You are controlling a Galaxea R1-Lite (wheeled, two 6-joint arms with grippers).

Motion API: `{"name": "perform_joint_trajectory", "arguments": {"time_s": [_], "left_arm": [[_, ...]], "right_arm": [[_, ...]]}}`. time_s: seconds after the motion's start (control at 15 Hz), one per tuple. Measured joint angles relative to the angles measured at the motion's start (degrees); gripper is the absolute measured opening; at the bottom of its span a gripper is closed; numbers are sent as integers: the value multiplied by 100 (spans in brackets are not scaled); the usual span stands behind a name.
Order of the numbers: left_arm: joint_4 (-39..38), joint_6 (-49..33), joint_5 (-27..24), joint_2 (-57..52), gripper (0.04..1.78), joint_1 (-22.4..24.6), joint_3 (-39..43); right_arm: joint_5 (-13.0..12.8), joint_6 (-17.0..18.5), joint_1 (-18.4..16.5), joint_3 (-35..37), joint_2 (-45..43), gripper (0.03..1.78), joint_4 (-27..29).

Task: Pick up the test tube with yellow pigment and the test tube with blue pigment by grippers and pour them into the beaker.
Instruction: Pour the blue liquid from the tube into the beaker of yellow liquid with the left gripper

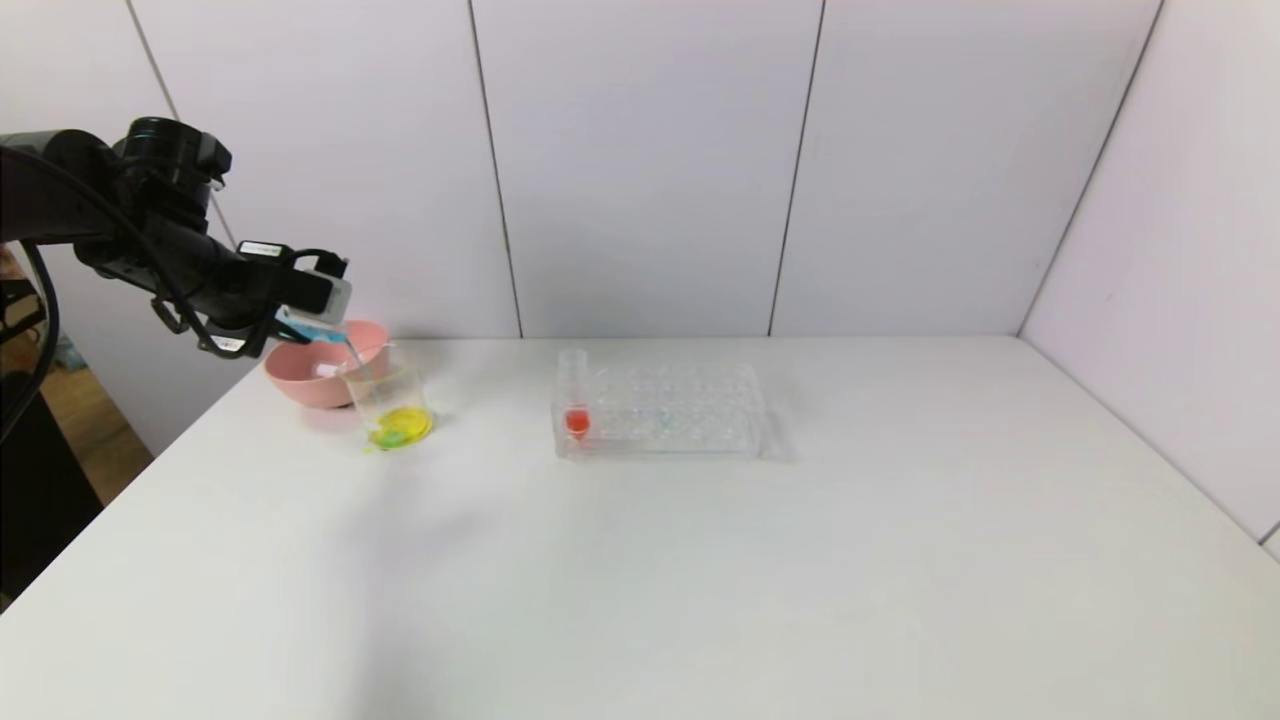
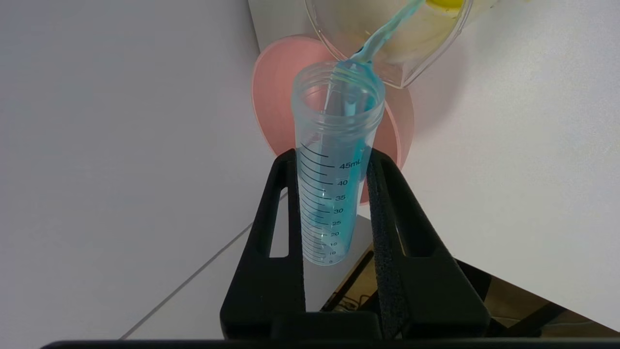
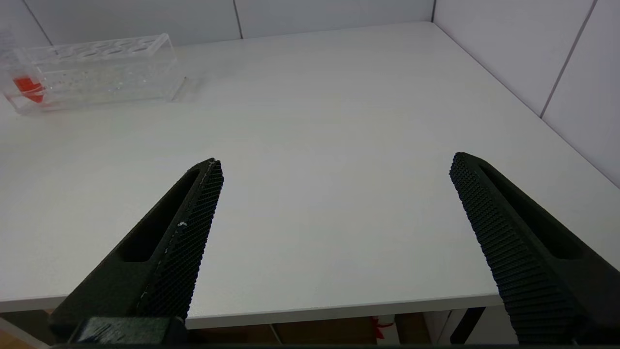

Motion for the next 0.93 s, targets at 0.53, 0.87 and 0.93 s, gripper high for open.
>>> {"name": "perform_joint_trajectory", "arguments": {"time_s": [0.53,0.87,0.93], "left_arm": [[-11,0,13,0,42,-17,0],[-52,111,256,6,42,-79,0],[-52,135,276,9,42,-91,0]], "right_arm": [[0,0,0,0,0,171,-2],[-2,0,0,0,0,171,-4],[-2,0,-2,0,0,171,-2]]}}
